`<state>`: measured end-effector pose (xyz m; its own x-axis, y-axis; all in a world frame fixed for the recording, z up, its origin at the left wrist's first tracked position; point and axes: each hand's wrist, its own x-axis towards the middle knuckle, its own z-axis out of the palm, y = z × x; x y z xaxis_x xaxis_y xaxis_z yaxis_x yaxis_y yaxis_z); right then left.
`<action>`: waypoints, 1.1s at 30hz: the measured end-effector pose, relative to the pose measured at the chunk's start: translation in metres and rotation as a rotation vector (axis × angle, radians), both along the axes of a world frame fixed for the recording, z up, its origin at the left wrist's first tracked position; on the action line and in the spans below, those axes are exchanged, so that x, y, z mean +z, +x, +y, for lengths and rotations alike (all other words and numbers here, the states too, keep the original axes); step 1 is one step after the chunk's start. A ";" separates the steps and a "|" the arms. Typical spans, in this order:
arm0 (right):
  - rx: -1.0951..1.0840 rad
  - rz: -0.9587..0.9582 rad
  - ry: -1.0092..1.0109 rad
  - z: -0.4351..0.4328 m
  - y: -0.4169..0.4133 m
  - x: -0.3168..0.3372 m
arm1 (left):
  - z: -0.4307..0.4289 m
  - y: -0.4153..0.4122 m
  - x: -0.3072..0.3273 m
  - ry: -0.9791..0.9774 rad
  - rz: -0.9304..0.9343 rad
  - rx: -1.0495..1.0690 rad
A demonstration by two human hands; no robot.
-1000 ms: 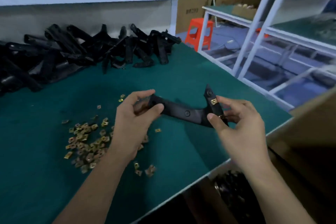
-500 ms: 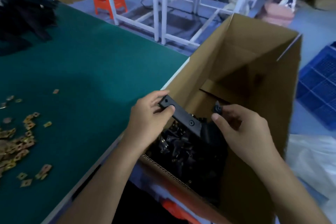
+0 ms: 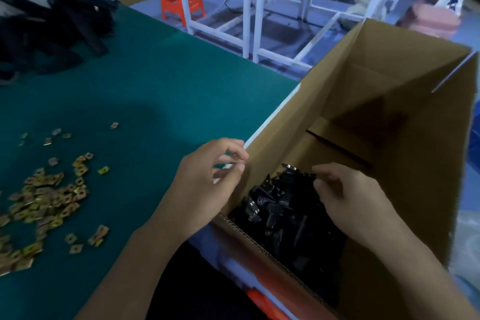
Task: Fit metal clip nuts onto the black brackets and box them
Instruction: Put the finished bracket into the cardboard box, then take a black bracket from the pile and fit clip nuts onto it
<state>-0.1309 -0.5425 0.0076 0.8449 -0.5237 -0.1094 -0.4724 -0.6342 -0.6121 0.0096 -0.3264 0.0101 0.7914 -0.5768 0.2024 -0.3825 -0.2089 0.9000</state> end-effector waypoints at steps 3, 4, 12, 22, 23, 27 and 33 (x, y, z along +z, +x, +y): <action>0.122 -0.162 0.022 0.031 0.037 0.006 | 0.050 0.014 0.020 -0.142 -0.118 0.193; 0.167 -0.212 0.027 0.044 0.052 0.009 | 0.073 0.021 0.025 -0.160 -0.165 0.275; 0.595 -0.415 0.059 0.189 0.169 0.013 | 0.292 0.077 0.007 -0.025 -0.336 1.230; 0.830 -0.221 0.090 0.350 0.335 0.005 | 0.350 0.101 -0.025 -0.053 -0.215 1.441; 0.821 -0.200 0.076 0.364 0.355 0.003 | 0.351 0.102 -0.025 -0.058 -0.191 1.446; 0.752 -0.152 0.078 0.415 0.427 -0.007 | 0.353 0.106 -0.023 -0.094 -0.107 1.481; 0.614 -0.170 0.026 0.454 0.508 -0.016 | 0.353 0.111 -0.025 -0.088 -0.153 1.504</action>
<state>0.3769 -0.0889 -0.0083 0.9969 0.0630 0.0463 0.0778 -0.7426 -0.6652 0.1206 0.0269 -0.0149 0.5840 0.7439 0.3250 0.0431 -0.4282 0.9027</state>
